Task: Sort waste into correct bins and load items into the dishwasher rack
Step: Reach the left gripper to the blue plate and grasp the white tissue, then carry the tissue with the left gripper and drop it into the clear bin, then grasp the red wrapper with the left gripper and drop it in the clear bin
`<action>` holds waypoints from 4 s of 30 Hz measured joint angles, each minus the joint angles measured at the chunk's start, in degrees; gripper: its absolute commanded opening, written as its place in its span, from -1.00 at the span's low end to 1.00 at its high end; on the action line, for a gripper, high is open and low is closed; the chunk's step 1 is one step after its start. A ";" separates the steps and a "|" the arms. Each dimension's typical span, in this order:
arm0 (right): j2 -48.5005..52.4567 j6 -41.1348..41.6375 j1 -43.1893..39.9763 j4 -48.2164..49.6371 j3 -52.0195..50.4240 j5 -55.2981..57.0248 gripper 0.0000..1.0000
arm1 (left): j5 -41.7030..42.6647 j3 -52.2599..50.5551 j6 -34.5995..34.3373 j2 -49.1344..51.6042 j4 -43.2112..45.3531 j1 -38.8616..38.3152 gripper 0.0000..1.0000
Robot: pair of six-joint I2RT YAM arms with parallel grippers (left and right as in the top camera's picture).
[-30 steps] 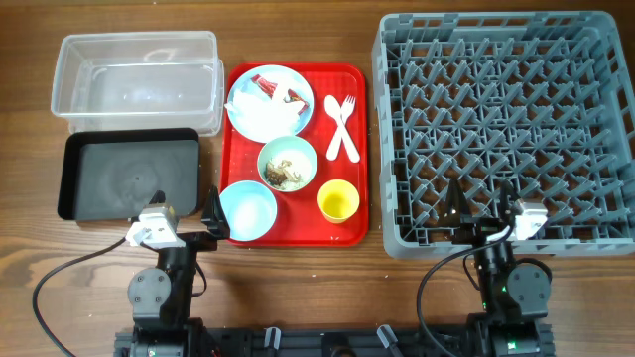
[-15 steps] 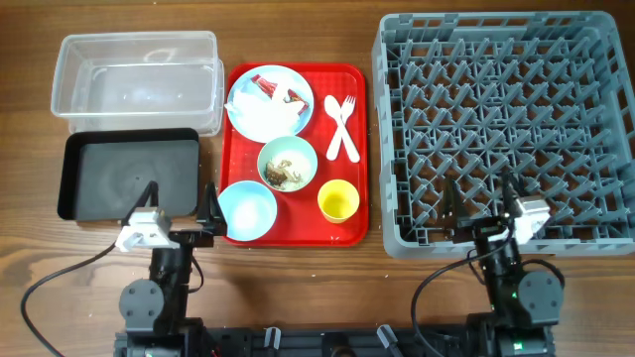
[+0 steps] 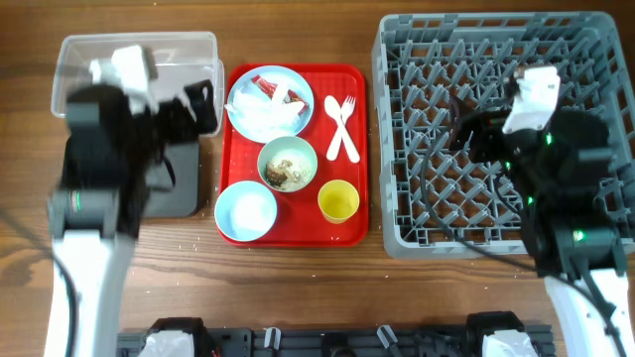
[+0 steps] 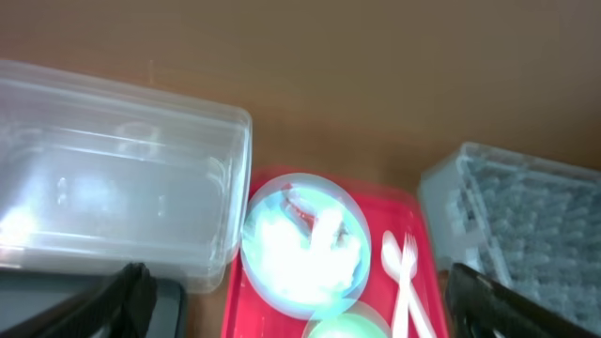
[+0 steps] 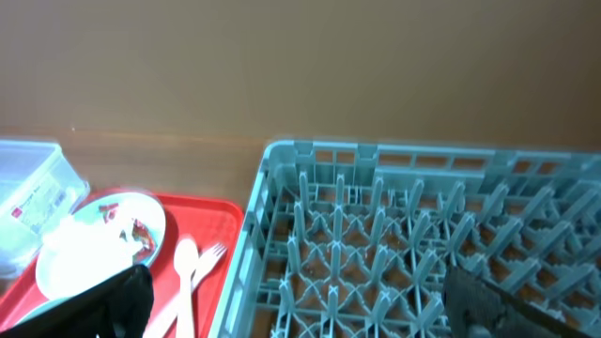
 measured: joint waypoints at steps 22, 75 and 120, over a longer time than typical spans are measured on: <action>8.94 7.54 -0.02 -8.63 2.56 -1.86 0.99 | -4.70 38.62 -13.64 64.96 -23.78 -14.36 0.29; 12.52 10.49 0.00 -11.69 2.56 -3.76 1.00 | -13.73 44.83 -42.18 67.89 -16.11 -19.21 0.31; 12.52 10.49 0.00 -10.97 2.56 -3.78 1.00 | -14.86 39.60 -25.75 60.33 -21.49 -15.47 -0.92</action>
